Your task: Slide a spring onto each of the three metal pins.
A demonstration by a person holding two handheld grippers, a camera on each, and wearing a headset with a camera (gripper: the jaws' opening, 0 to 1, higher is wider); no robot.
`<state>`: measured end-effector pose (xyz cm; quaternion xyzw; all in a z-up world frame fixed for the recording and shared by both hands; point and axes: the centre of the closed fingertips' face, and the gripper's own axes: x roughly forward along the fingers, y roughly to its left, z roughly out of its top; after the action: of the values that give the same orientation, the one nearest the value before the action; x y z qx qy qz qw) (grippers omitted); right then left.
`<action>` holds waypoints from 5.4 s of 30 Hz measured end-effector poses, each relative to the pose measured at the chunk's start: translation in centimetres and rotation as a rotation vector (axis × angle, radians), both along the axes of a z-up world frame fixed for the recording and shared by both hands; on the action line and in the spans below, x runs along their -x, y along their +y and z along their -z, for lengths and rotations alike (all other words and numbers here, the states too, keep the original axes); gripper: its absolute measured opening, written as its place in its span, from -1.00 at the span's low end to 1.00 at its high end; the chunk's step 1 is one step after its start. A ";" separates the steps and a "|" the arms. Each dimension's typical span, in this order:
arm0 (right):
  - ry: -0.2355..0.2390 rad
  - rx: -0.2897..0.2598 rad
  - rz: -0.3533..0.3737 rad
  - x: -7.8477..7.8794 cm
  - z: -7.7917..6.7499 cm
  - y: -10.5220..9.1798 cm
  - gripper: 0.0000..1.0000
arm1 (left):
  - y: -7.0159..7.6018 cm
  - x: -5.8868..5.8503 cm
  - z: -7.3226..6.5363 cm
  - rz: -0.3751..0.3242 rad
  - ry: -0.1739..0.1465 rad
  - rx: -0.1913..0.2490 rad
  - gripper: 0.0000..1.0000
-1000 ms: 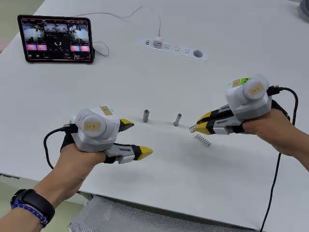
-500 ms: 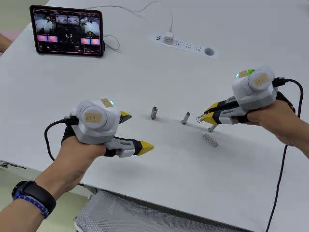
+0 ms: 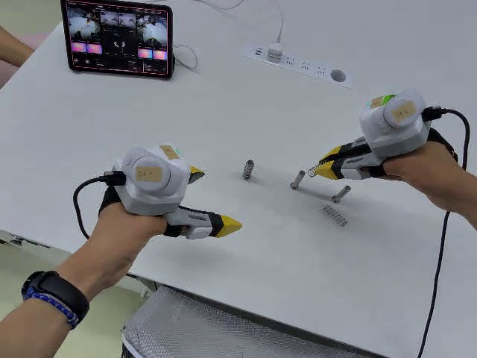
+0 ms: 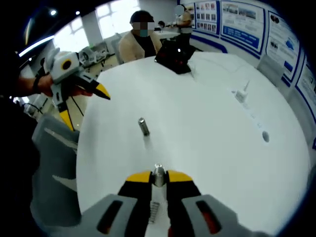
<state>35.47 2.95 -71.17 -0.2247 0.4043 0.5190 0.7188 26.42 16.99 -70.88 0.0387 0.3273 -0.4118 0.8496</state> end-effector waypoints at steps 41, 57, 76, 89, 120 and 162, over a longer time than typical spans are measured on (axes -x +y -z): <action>-0.005 0.094 -0.136 -0.4 3.1 2.0 -0.75 | 1.0 0.0 0.4 -0.009 0.012 0.003 0.44; -0.011 0.159 -0.195 0.1 5.4 2.1 -0.75 | 1.8 0.0 0.1 -0.018 0.006 -0.008 0.44; -0.003 0.187 -0.220 0.8 6.0 1.8 -0.54 | 1.9 0.3 0.0 -0.019 0.007 -0.015 0.44; -0.020 0.117 -0.123 1.2 3.9 0.7 -0.31 | 1.2 0.3 -0.7 -0.001 -0.010 -0.016 0.44; 0.002 -0.141 0.147 2.4 1.1 0.1 -0.16 | 0.4 0.7 -2.3 0.000 -0.038 -0.011 0.43; 0.002 -0.353 0.403 5.6 0.1 -2.4 0.21 | -1.1 0.7 -2.5 0.028 -0.037 -0.022 0.46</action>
<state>29.91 0.53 -71.22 -0.0104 0.3448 0.4279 0.8354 25.72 15.92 -68.34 0.0600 0.3153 -0.4191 0.8493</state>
